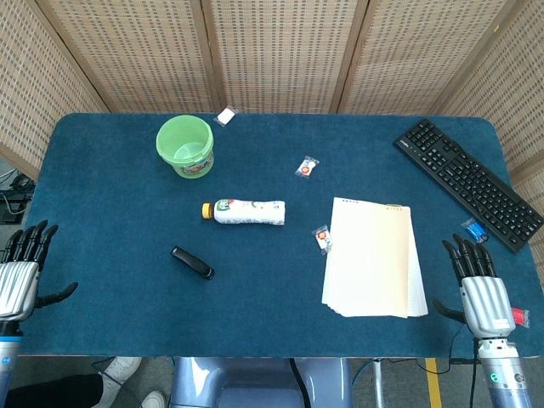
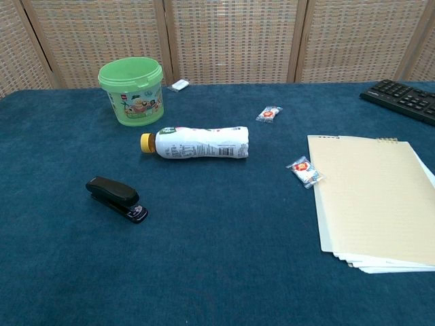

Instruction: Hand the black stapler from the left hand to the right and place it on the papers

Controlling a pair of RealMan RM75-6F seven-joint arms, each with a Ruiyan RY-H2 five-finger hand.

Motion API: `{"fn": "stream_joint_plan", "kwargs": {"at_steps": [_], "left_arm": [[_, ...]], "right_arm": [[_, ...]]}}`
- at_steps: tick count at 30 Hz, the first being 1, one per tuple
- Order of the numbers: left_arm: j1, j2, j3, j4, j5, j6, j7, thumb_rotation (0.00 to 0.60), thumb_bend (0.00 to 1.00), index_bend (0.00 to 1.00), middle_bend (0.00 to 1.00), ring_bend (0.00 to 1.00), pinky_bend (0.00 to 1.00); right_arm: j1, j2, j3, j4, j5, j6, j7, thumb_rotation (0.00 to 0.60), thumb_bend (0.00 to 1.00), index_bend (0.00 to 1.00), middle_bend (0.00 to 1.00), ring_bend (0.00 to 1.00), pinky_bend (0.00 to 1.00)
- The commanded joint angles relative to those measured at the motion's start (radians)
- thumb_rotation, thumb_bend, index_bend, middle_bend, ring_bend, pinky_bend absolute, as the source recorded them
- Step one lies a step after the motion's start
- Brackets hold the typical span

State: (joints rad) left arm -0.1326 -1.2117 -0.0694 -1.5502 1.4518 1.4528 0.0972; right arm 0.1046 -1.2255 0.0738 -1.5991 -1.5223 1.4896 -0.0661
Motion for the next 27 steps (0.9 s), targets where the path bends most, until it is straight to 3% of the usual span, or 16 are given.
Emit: {"fn": "stream_joint_plan", "kwargs": {"at_steps": [1, 24, 27], "left_arm": [[0.001, 0.001, 0.001, -0.001, 0.001, 0.002, 0.001, 0.600, 0.18, 0.00, 0.00, 0.00, 0.00], [-0.009, 0.003, 0.010, -0.007, 0.010, -0.015, 0.017, 0.600, 0.19, 0.00, 0.00, 0.00, 0.00], [-0.014, 0.003, 0.009, -0.007, 0.022, -0.010, 0.013, 0.600, 0.19, 0.04, 0.00, 0.00, 0.06]], "right_arm": [[-0.001, 0.001, -0.001, 0.000, -0.001, 0.001, 0.000, 0.600, 0.02, 0.06, 0.00, 0.00, 0.00], [-0.002, 0.000, 0.000, -0.002, 0.006, 0.001, 0.000, 0.600, 0.02, 0.08, 0.00, 0.00, 0.00], [-0.002, -0.001, 0.001, 0.000, 0.008, 0.000, 0.003, 0.600, 0.02, 0.08, 0.00, 0.00, 0.00]]}}
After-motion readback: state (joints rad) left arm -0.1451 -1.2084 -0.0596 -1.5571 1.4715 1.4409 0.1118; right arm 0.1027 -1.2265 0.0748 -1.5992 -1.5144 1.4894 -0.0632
